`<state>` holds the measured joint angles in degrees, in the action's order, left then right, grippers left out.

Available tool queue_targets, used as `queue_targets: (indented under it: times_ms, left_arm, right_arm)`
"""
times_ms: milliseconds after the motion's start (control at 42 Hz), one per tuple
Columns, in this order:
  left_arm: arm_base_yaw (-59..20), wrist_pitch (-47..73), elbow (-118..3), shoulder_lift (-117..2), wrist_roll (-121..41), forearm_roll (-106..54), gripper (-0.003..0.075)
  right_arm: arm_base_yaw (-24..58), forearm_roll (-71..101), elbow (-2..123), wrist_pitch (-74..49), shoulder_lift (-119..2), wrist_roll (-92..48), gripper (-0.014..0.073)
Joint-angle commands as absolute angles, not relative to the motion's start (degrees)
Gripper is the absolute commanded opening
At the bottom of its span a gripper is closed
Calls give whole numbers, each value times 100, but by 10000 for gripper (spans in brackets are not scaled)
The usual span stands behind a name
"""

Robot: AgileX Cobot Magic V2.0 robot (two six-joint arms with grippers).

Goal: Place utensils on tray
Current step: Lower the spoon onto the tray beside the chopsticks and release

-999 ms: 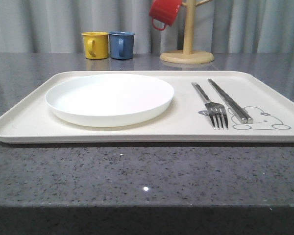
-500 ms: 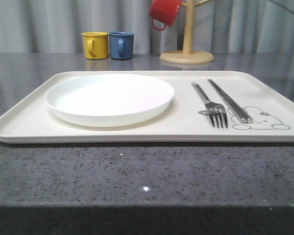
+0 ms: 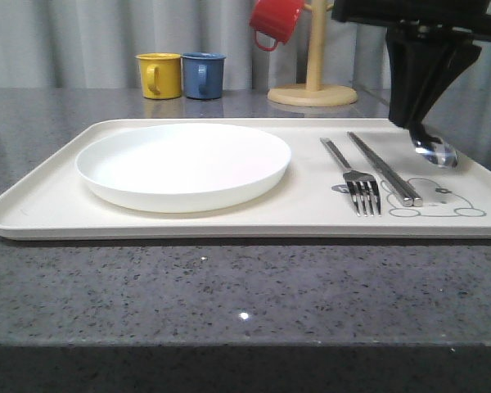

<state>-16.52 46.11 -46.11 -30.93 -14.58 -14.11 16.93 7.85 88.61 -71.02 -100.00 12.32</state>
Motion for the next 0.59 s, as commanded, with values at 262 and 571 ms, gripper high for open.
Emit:
queue_targets:
  times_ms: [262, 571]
  left_arm:
    - [-1699, 4206, -4765, -3118, -1455, -1497, 295]
    - [-1699, 4206, -4765, -3118, -1455, -1497, 295]
  right_arm:
    - [1678, 162, 9030, -7583, -10024, 1735, 63]
    - [1667, 125, 9030, -7640, -10225, 1806, 63]
